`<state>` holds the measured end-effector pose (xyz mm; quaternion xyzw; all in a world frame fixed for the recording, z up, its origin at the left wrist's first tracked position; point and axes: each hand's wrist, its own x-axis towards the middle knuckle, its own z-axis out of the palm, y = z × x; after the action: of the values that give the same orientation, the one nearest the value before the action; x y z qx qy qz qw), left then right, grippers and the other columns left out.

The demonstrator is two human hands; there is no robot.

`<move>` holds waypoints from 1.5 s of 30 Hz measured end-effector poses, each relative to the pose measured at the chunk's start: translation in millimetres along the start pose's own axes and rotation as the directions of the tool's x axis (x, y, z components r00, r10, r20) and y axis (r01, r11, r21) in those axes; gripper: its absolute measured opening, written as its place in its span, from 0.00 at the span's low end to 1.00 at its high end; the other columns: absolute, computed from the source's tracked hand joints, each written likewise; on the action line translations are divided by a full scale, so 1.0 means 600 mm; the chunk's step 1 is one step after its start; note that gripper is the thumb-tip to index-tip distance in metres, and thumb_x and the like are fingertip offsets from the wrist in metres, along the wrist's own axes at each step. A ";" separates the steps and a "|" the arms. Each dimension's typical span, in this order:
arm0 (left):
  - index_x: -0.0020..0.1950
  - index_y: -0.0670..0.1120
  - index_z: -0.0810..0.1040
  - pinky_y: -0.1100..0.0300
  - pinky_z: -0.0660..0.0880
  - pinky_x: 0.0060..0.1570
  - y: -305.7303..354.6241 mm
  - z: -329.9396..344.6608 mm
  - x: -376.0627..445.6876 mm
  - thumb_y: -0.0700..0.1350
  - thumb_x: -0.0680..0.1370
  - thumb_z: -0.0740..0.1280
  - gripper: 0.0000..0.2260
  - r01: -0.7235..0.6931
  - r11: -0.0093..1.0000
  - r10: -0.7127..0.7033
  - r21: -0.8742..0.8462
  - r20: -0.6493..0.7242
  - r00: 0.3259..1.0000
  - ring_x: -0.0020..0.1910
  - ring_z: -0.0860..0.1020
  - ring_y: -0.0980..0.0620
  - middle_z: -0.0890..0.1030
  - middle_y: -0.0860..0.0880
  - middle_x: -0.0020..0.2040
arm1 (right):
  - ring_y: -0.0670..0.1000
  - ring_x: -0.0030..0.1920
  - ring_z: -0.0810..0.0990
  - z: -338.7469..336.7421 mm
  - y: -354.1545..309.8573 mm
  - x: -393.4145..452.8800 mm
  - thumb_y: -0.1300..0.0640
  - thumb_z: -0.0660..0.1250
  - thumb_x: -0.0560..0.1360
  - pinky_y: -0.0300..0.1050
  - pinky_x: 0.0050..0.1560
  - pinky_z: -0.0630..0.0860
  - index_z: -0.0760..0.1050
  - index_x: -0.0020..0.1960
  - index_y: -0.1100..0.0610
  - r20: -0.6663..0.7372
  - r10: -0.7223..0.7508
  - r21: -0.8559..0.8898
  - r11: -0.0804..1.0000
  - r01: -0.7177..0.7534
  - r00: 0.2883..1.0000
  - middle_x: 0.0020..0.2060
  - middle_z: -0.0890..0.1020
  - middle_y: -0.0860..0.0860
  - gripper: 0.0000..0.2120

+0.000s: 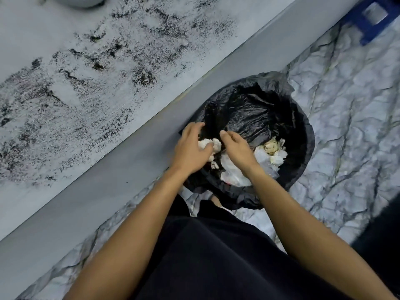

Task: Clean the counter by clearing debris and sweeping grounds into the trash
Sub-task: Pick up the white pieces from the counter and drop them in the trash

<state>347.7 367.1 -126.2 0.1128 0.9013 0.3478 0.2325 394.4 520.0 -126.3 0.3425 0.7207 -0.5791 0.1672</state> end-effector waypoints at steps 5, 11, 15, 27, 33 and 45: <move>0.71 0.60 0.65 0.55 0.73 0.59 -0.007 -0.043 -0.020 0.55 0.77 0.64 0.22 0.035 0.999 -0.036 -0.029 -0.045 0.998 0.63 0.75 0.53 0.71 0.56 0.69 | 0.48 0.62 0.75 -0.030 -0.003 0.011 0.44 0.59 0.81 0.47 0.61 0.71 0.75 0.67 0.51 -0.002 -0.005 -0.066 0.998 0.005 1.000 0.62 0.77 0.44 0.19; 0.65 0.64 0.70 0.60 0.76 0.49 -0.014 -0.127 -0.080 0.53 0.79 0.63 0.15 0.035 0.986 -0.059 -0.164 -0.145 0.988 0.50 0.77 0.67 0.75 0.67 0.59 | 0.48 0.53 0.81 -0.051 -0.022 0.004 0.47 0.61 0.80 0.49 0.55 0.79 0.80 0.58 0.47 -0.032 -0.011 0.020 1.000 0.012 0.999 0.54 0.83 0.45 0.12; 0.61 0.61 0.75 0.61 0.75 0.45 -0.024 -0.210 -0.106 0.51 0.79 0.65 0.11 -0.003 0.977 -0.058 -0.211 -0.282 0.958 0.51 0.77 0.63 0.78 0.67 0.54 | 0.49 0.44 0.80 -0.038 -0.093 -0.026 0.52 0.64 0.79 0.50 0.46 0.77 0.81 0.55 0.47 -0.093 -0.119 0.030 0.992 0.123 0.988 0.48 0.85 0.51 0.08; 0.67 0.60 0.71 0.53 0.75 0.58 -0.131 -0.575 -0.011 0.55 0.79 0.64 0.16 -0.002 1.000 -0.006 -0.012 -0.675 0.738 0.61 0.73 0.60 0.74 0.61 0.64 | 0.40 0.50 0.79 0.308 -0.463 -0.046 0.50 0.65 0.80 0.39 0.48 0.77 0.76 0.62 0.48 0.130 -0.705 -0.108 0.689 0.717 0.697 0.53 0.80 0.40 0.12; 0.70 0.58 0.68 0.50 0.74 0.60 -0.233 -0.692 0.068 0.58 0.78 0.63 0.20 0.042 0.998 0.000 0.047 -0.663 0.749 0.65 0.72 0.54 0.70 0.57 0.69 | 0.44 0.58 0.75 0.476 -0.569 0.013 0.50 0.63 0.80 0.45 0.55 0.75 0.73 0.66 0.50 0.195 -0.824 -0.320 0.459 0.829 0.532 0.59 0.78 0.46 0.16; 0.73 0.55 0.63 0.52 0.72 0.52 -0.401 -0.772 0.262 0.57 0.77 0.64 0.26 0.129 0.983 -0.031 0.128 -0.582 0.813 0.65 0.71 0.46 0.66 0.51 0.72 | 0.61 0.63 0.74 0.607 -0.660 0.220 0.55 0.62 0.79 0.56 0.55 0.76 0.67 0.72 0.56 0.278 -0.757 -0.719 0.244 0.650 0.591 0.68 0.72 0.55 0.22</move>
<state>-28.9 -18.1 -41.9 -0.0176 0.9582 0.2816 -0.0473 -27.9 176.1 -24.7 -0.0872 0.9745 -0.2046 -0.0288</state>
